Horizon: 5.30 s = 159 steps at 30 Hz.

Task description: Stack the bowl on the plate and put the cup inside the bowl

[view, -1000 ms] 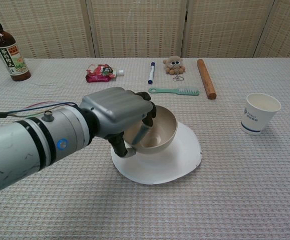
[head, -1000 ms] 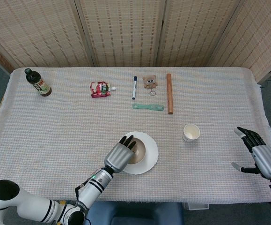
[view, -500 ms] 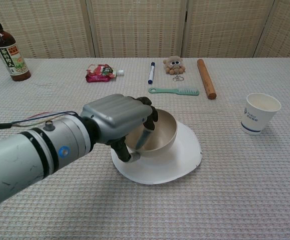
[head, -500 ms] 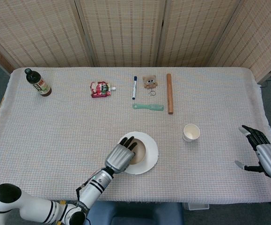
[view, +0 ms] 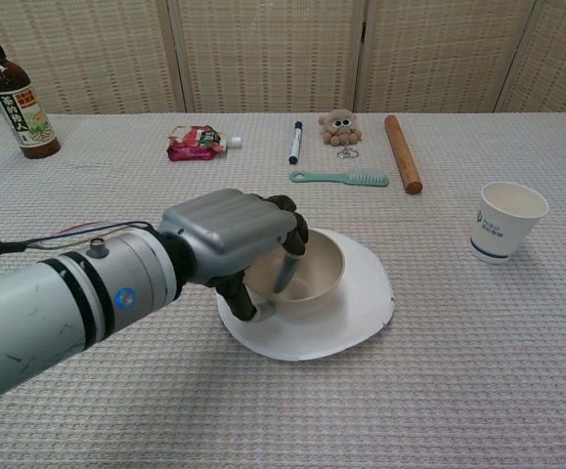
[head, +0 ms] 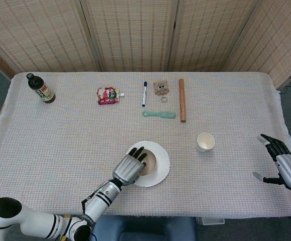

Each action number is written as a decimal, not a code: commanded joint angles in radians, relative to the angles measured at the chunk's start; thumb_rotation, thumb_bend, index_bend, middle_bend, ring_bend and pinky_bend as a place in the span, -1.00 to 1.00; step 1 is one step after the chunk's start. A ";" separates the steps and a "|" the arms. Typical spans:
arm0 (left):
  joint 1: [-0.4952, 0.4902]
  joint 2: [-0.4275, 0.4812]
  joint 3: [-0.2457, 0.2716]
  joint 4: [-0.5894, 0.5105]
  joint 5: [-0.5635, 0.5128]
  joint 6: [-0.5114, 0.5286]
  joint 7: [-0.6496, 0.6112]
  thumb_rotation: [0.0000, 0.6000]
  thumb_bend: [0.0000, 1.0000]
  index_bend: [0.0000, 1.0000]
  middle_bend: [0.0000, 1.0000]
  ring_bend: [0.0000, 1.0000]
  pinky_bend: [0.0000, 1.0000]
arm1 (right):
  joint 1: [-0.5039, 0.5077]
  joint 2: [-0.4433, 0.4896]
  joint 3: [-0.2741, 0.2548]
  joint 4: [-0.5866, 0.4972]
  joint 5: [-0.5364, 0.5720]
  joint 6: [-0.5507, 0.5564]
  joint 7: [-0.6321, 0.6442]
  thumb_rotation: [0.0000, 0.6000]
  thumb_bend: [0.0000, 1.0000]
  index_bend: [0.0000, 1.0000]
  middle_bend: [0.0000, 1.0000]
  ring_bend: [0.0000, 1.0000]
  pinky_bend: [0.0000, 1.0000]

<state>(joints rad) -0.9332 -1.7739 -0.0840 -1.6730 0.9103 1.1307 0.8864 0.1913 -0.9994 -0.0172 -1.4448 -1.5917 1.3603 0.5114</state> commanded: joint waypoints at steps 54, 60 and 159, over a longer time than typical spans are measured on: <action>0.060 0.094 0.011 -0.245 0.059 0.155 0.148 1.00 -0.33 -0.15 -0.56 -1.00 -0.67 | -0.005 -0.004 0.003 0.006 -0.010 0.007 0.000 1.00 -0.60 -1.00 -1.00 -1.00 -1.00; 0.145 0.258 0.073 -0.402 0.104 0.274 0.161 1.00 -0.33 -0.49 -0.67 -1.00 -0.67 | -0.010 -0.005 0.006 -0.011 0.001 0.008 -0.038 1.00 -0.60 -1.00 -1.00 -1.00 -1.00; 0.810 0.793 0.044 0.035 0.437 0.315 -0.843 1.00 -0.34 -0.93 -0.96 -1.00 -0.67 | 0.663 -0.119 0.075 -0.046 0.628 -0.851 -0.566 1.00 -0.51 -0.21 -1.00 -1.00 -1.00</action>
<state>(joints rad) -0.1236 -0.9809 -0.0393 -1.6384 1.3480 1.4463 0.0434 0.8538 -1.1261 0.0556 -1.4805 -0.9669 0.5040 -0.0551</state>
